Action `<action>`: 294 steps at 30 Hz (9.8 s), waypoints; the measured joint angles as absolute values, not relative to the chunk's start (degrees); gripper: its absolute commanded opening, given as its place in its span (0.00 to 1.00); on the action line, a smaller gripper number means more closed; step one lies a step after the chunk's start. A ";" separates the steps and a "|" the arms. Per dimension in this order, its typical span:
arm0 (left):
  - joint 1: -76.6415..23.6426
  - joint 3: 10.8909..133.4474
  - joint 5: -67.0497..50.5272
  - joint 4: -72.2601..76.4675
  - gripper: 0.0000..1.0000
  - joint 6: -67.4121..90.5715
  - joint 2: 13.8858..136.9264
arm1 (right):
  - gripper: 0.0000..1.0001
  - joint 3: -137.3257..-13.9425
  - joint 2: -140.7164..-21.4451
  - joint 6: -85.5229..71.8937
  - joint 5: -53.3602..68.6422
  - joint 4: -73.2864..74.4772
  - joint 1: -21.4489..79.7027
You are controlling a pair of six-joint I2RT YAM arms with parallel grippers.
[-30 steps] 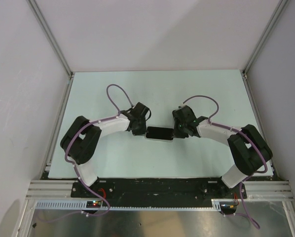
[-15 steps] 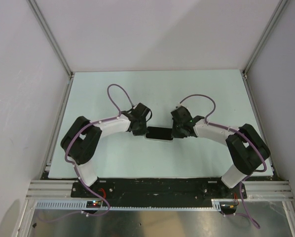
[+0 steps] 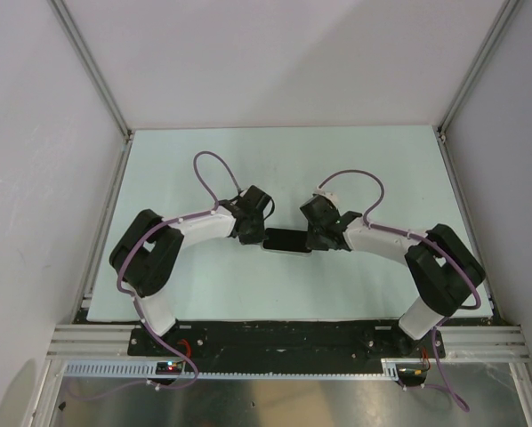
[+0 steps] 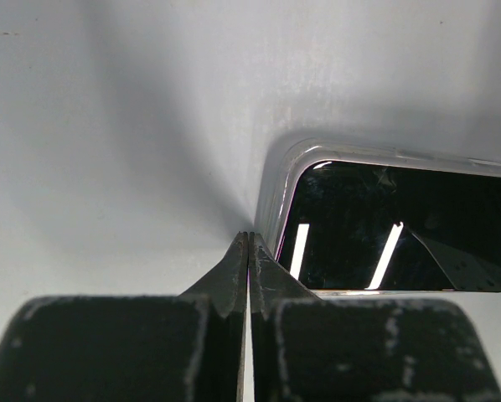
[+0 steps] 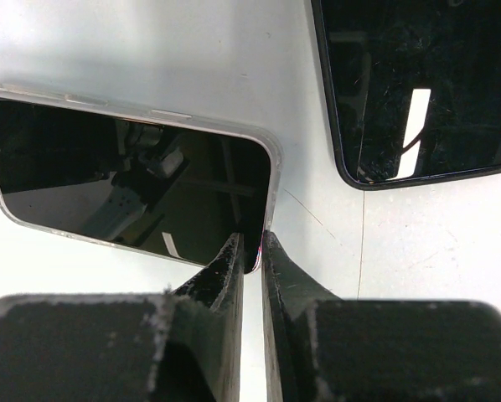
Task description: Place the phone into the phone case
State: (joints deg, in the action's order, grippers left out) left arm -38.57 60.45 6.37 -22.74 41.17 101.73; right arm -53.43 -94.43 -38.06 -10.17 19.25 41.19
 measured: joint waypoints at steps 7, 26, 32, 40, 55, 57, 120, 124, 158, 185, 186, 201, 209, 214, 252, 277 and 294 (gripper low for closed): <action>-38.57 60.45 6.39 -22.74 0.00 41.17 101.73 | 0.00 -53.25 -94.72 -38.98 -14.33 19.03 43.51; -38.57 60.45 6.48 -22.76 0.00 41.15 101.73 | 0.03 -49.63 -94.02 -41.95 -28.45 14.52 50.74; -38.59 60.42 6.48 -22.74 0.00 41.12 101.67 | 0.29 -49.23 -91.50 -41.52 -22.37 14.57 47.68; -38.65 58.72 6.46 -22.41 0.00 41.15 100.22 | 0.34 -49.23 -90.54 -40.14 -11.18 16.03 44.58; -38.13 48.69 5.23 -21.06 0.00 44.38 87.24 | 0.30 -57.43 -92.42 -31.24 0.56 15.27 37.50; -38.46 47.40 4.82 -21.10 0.00 45.06 86.17 | 0.30 -58.96 -93.62 -30.46 0.47 14.74 37.21; -36.23 57.84 3.81 -20.62 0.00 45.06 99.35 | 0.27 -40.69 -84.79 -37.91 -0.62 6.81 38.09; -36.75 56.86 3.79 -20.56 0.00 45.41 99.33 | 0.20 -40.69 -84.97 -37.91 -0.60 6.70 38.20; -39.38 54.22 6.15 -20.99 0.00 47.03 96.95 | 0.00 -42.92 -88.33 -40.34 -3.66 9.19 40.45; -38.33 48.12 3.81 -18.98 0.00 47.05 87.15 | 0.26 -54.96 -87.29 -35.99 -6.48 19.18 48.10; -38.26 47.57 3.77 -18.79 0.00 47.05 86.43 | 0.27 -55.68 -86.87 -35.53 -6.17 19.11 47.66; -48.03 42.98 2.55 -18.15 0.00 51.81 83.88 | 0.25 -68.38 -106.41 -25.41 1.06 17.34 37.21; -48.03 47.86 2.57 -16.97 0.00 52.66 90.78 | 0.22 -69.10 -108.55 -24.80 1.87 18.70 37.06; -45.10 48.47 2.39 -16.64 0.00 52.49 92.75 | 0.19 -67.22 -107.72 -25.19 1.91 17.74 37.26; -40.47 43.59 -0.45 -17.12 0.00 48.12 87.83 | 0.27 -47.11 -85.27 -37.52 3.14 15.09 47.22; -43.97 44.14 -0.97 -16.78 0.00 49.15 89.08 | 0.01 -48.18 -90.04 -40.16 2.20 15.62 50.00; -44.69 45.84 -0.71 -18.48 0.00 49.08 90.39 | 0.00 -51.90 -94.17 -40.16 -0.89 19.53 52.14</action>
